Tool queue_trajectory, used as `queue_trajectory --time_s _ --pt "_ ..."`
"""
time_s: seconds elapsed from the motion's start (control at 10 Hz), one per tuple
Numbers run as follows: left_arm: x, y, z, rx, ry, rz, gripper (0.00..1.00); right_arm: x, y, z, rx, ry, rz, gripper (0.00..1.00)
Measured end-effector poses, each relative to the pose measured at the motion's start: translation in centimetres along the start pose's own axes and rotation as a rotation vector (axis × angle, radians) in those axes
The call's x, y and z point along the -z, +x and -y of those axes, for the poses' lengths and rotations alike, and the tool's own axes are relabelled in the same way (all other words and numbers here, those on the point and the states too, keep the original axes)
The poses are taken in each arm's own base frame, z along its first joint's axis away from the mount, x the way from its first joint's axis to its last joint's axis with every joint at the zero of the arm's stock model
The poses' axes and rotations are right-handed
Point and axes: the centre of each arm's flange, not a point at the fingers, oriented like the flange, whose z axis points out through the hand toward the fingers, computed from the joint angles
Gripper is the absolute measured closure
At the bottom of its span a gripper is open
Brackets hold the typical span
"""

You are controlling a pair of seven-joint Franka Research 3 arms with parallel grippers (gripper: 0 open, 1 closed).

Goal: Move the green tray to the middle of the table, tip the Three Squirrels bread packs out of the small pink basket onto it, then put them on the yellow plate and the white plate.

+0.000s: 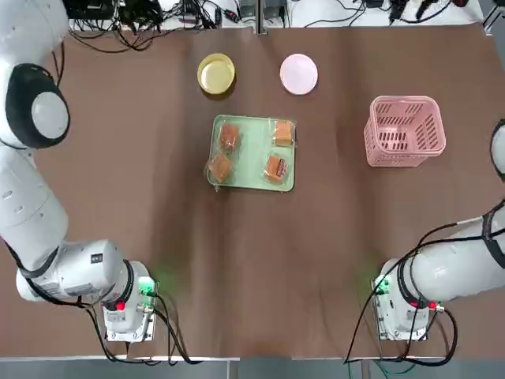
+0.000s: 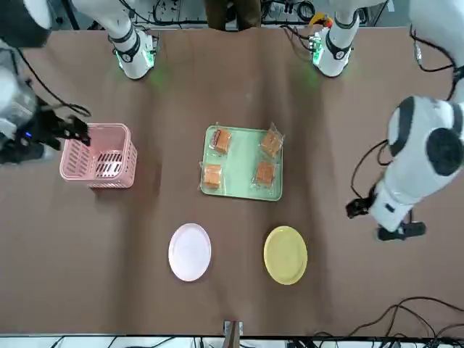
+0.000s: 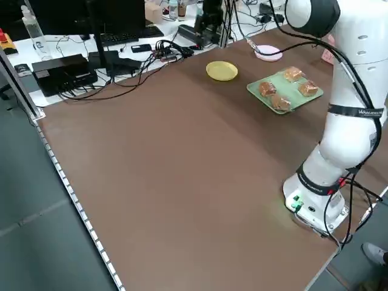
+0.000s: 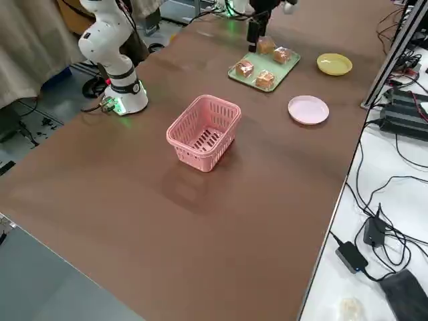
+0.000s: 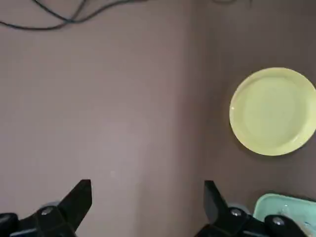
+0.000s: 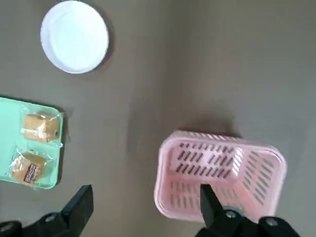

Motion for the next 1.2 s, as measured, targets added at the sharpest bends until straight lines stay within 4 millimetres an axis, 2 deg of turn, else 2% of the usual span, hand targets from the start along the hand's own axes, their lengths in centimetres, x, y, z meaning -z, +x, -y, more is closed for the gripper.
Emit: queue_trajectory --time_s 0.2,0.4,0.7,0.8,0.9,1.2 --pt "2.4 -0.3 2.4 -0.05 0.023 -0.022 0.0 -4.1 1.5 4.8 0.009 -0.004 -0.025 0.04" --pt "2.9 -1.6 4.4 -0.104 0.021 -0.005 0.0 -8.0 2.5 9.0 0.013 -0.01 -0.02 0.04" --pt "2.9 -4.9 4.7 -0.167 -0.029 0.034 0.0 -14.3 3.7 14.8 -0.039 -0.024 0.0 0.04" --pt "1.5 -6.4 3.8 -0.185 -0.037 0.071 0.0 -16.3 3.6 16.6 -0.061 -0.018 -0.012 0.04" --pt "-0.5 -7.4 1.8 -0.218 -0.044 0.1 0.0 -18.3 3.1 18.3 -0.086 -0.011 -0.027 0.04" --pt "-8.2 -8.7 -4.9 -0.261 -0.082 0.085 0.0 -24.9 0.8 24.4 -0.16 0.032 -0.037 0.04"
